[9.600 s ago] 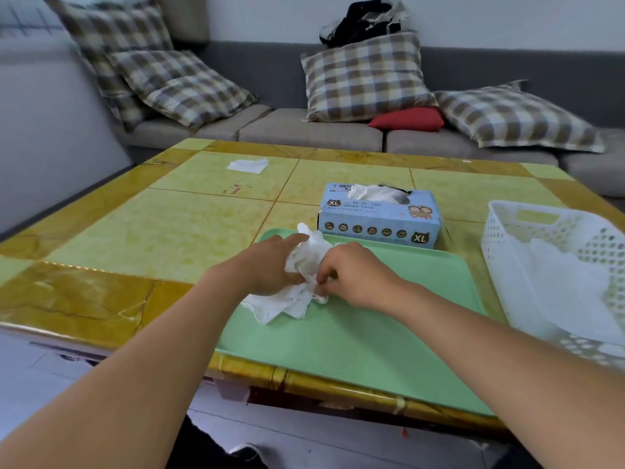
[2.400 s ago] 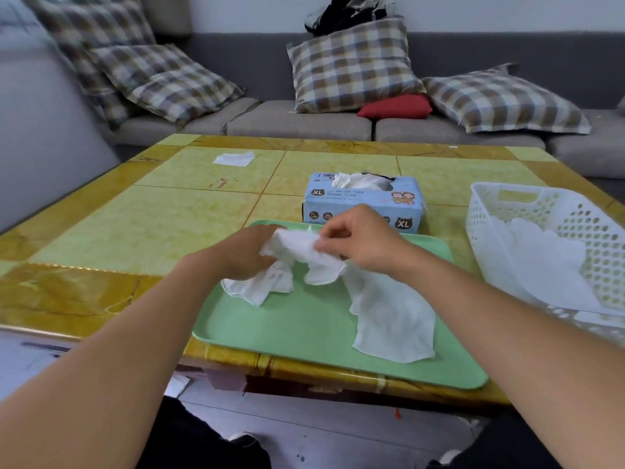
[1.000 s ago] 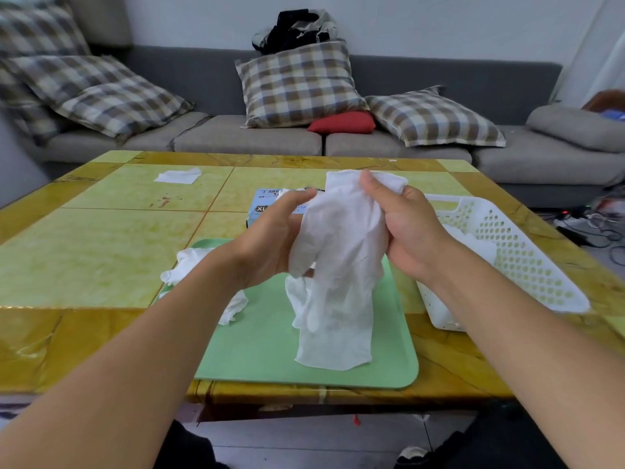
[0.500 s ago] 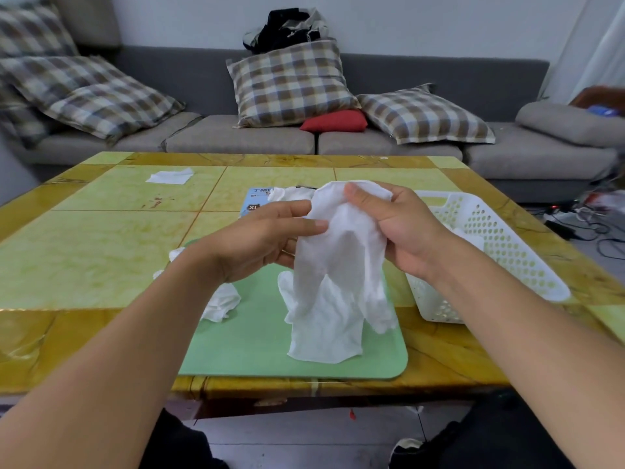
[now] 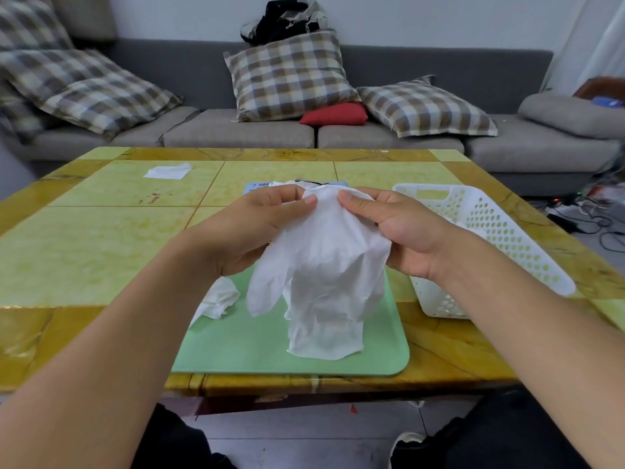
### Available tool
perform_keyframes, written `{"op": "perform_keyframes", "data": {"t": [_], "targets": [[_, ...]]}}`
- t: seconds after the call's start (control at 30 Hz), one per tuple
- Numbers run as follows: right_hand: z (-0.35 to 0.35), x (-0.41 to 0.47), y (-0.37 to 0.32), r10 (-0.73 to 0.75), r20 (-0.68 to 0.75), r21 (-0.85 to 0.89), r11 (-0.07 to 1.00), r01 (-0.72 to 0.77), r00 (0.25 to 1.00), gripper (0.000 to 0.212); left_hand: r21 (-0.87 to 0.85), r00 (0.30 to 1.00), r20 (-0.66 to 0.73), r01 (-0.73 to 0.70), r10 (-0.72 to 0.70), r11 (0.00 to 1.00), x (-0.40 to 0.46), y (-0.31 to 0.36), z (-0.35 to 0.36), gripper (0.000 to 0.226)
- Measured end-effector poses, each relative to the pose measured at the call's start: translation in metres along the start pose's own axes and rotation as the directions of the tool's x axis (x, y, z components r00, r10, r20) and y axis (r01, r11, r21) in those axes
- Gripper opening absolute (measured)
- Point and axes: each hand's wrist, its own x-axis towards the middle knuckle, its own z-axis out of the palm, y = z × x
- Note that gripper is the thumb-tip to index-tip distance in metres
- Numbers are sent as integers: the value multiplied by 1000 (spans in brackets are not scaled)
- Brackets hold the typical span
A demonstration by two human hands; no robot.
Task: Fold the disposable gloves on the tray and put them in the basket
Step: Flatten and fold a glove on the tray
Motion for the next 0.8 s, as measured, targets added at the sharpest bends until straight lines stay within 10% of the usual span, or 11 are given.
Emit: {"op": "perform_keyframes", "data": {"t": [0.27,0.43,0.53,0.63,0.7,0.8], "targets": [[-9,1,-3,105,99,-103,990,-94,990,43,27,999,-9,52,-52,998,4,-5,-10,22],[-7,22,13,149,-122,-223,959,-173,981,36,297,972,-131,224,-193,928,19,-18,-9,15],[-9,31,4,-244,-254,-311,937,159,936,20,256,948,-299,-34,113,966,32,-9,3,16],[-7,23,-18,-672,-174,-413,714,566,720,10,327,782,-312,-445,540,834,29,16,11,11],[-6,14,-21,-758,-64,-441,605,663,650,6,437,712,-252,-520,655,733,25,18,7,12],[-13,13,-2,-609,80,-582,615,533,789,29,560,829,-166,-366,534,743,19,-8,-8,8]]}}
